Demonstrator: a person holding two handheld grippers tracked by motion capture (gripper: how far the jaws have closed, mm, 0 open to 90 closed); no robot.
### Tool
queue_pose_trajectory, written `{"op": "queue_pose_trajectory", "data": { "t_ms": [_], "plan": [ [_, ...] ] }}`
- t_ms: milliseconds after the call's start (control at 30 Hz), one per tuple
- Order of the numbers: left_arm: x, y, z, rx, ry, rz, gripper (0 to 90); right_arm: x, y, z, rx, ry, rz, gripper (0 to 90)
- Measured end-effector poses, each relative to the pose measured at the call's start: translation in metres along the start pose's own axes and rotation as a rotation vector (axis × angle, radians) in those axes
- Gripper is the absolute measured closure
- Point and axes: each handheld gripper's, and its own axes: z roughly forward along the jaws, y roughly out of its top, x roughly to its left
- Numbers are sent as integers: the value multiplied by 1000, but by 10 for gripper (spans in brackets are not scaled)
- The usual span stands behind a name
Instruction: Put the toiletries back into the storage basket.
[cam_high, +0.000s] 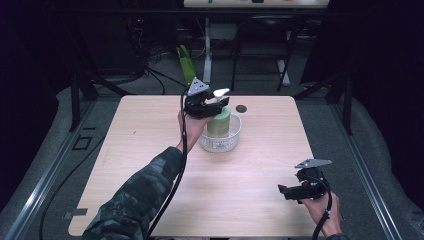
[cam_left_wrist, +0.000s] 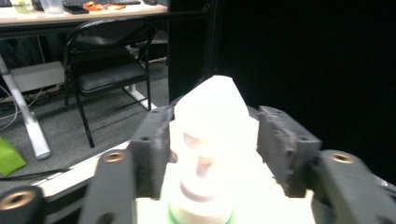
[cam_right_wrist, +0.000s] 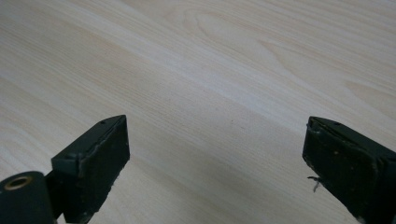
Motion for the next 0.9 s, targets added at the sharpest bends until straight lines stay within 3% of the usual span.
{"op": "queue_pose_trajectory", "data": {
  "t_ms": [133,267,533,900],
  "plan": [
    [1,2,-7,23,-9,2,242,-1,0,0,-2,0,-3,69],
    [1,6,-18,30,-10,8,163,0,0,0,0,0,0,69],
    [3,9,-49,64,4,59,141,-1,0,-1,-4,-4,4,69],
    [6,-6,-90,127,24,96,74,2,2,1,5,-1,0,69]
  ]
}}
